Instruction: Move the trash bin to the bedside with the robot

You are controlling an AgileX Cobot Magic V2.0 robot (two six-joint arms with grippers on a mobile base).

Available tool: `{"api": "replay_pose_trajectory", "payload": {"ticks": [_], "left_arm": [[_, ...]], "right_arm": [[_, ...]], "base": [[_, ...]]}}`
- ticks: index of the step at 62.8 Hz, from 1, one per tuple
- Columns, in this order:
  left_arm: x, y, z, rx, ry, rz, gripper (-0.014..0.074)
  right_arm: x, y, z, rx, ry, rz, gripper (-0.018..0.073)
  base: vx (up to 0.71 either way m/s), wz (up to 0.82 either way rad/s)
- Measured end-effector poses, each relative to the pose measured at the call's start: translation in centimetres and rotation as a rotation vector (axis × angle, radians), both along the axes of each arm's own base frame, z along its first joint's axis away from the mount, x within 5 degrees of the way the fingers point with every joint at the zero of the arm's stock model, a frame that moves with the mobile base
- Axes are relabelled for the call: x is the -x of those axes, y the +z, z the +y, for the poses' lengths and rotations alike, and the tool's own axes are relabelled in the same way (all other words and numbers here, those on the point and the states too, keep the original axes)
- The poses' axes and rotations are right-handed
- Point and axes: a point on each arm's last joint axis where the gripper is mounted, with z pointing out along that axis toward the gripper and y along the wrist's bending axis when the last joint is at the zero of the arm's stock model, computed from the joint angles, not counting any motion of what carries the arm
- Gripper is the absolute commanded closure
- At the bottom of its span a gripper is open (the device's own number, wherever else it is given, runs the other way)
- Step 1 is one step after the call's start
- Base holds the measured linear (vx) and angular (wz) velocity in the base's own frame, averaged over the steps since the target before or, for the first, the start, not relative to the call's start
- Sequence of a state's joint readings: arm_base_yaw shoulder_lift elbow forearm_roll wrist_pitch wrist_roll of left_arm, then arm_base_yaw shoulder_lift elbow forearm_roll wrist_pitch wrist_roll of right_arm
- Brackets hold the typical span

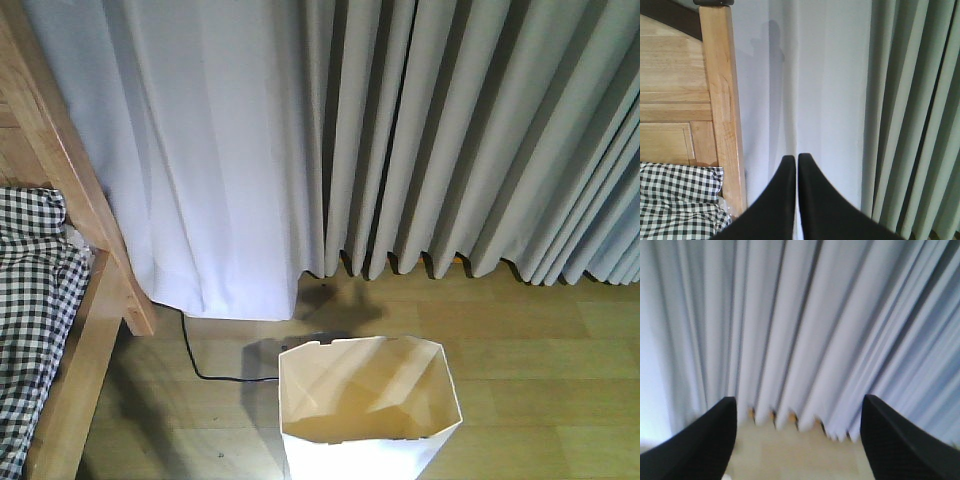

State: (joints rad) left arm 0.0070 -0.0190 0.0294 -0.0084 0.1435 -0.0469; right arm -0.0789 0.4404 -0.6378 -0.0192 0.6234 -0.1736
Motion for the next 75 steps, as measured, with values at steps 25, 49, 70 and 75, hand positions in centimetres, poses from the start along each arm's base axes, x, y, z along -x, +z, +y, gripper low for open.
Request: {"api": "replay_pose_trajectory", "payload": {"ticks": [25, 49, 70, 75], "left_arm": [[0.0, 0.0, 0.0, 0.0, 0.0, 0.0, 0.0602], [0.0, 0.0, 0.0, 0.0, 0.0, 0.0, 0.0602], [0.0, 0.0, 0.0, 0.0, 0.0, 0.0, 0.0602], [0.0, 0.0, 0.0, 0.0, 0.0, 0.0, 0.0602]], "right_arm": [[3.8, -6.7, 0.6, -0.045, 0.017, -0.182, 0.0071], [3.2, -8.6, 0.5, -0.05, 0.015, -0.183, 0.0568], [3.2, -8.6, 0.6, -0.058, 0.016, -0.184, 0.0569], [3.2, -8.6, 0.6, -0.058, 0.016, -0.184, 0.0569]], "base": [[0.0, 0.0], [0.0, 0.0], [0.0, 0.0], [0.0, 0.0]]}}
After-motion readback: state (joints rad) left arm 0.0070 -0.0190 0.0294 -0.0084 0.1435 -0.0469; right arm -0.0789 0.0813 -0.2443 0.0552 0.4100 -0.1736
